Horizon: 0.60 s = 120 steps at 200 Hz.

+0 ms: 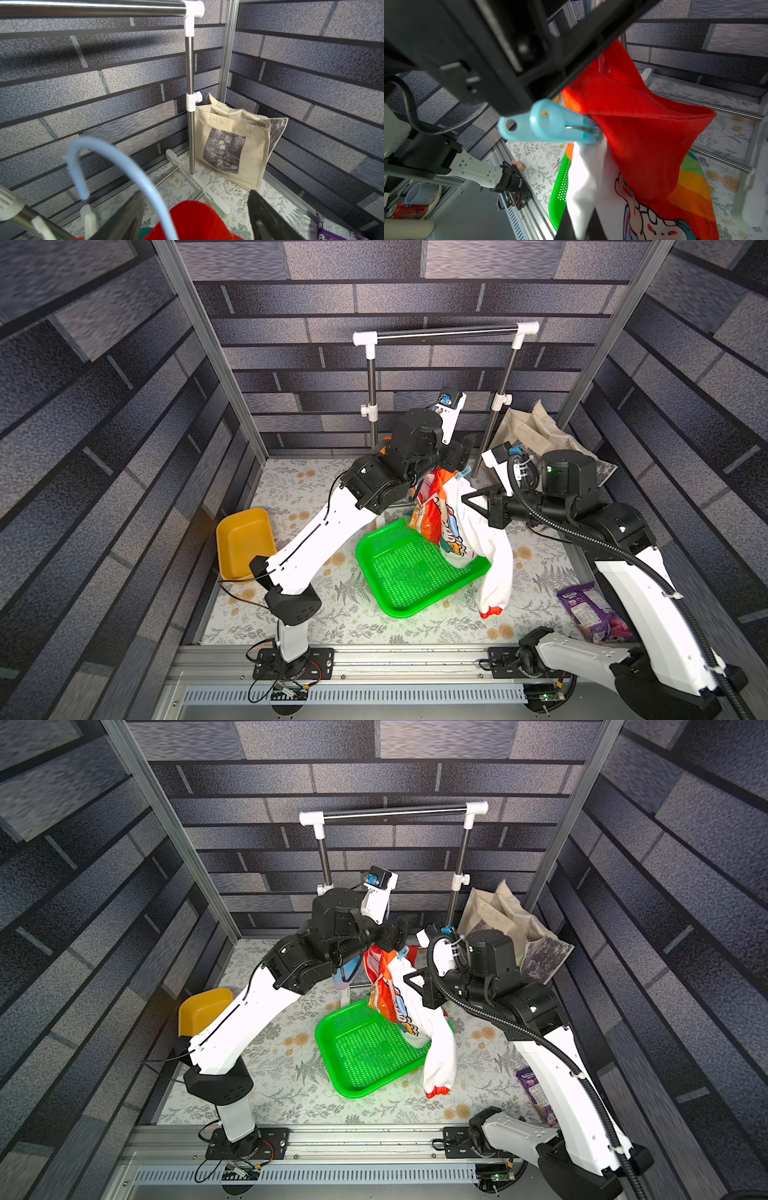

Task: Remove the clothespins securing jackets to the hanger
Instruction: Place the jacket in the basket.

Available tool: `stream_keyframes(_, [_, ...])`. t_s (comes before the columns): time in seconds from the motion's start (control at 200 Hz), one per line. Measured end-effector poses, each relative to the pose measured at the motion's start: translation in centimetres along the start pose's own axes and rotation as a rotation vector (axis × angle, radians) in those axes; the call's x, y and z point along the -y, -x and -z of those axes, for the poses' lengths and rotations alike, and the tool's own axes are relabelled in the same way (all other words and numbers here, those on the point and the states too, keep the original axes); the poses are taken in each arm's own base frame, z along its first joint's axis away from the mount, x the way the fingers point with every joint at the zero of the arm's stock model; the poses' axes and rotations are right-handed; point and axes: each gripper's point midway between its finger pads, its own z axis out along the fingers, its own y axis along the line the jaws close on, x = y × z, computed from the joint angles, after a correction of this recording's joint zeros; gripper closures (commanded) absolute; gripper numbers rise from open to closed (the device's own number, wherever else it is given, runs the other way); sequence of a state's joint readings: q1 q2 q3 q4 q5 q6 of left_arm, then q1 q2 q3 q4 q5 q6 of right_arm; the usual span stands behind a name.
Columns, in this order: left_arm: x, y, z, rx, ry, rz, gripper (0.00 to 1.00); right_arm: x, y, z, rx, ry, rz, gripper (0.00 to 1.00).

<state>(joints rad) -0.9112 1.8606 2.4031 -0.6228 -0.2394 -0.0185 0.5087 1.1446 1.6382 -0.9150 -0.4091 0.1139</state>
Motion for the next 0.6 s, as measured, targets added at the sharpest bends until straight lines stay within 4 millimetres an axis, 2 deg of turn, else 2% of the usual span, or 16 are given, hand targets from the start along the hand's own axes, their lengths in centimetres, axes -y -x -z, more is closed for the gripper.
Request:
stream_keyframes(0.045, [-0.3,0.0,-0.1,-0.005,0.005,-0.013,0.27,0.1,0.0,-0.1,-0.001,-0.002,0.002,1.00])
stream_keyframes(0.1, [-0.8,0.1,-0.1,-0.010,0.016,-0.026,0.12,0.2,0.2,-0.2,0.002,-0.009,0.004,1.00])
stream_keyframes(0.195, [-1.8,0.3,0.1,-0.013,0.036,-0.039,0.00,0.6,0.7,-0.4,0.020,-0.028,0.011,1.00])
stream_keyframes(0.306, [-2.7,0.3,0.3,-0.023,0.054,-0.045,0.00,1.2,1.5,-0.7,0.045,-0.053,0.020,1.00])
stream_keyframes(0.466, [-4.0,-1.8,0.7,-0.110,0.087,-0.035,0.00,2.8,2.5,-1.2,0.079,-0.131,0.054,1.00])
stream_keyframes(0.601, [-5.3,-2.8,3.1,-0.175,0.120,0.027,0.00,4.5,2.6,-1.7,0.075,-0.225,0.104,1.00])
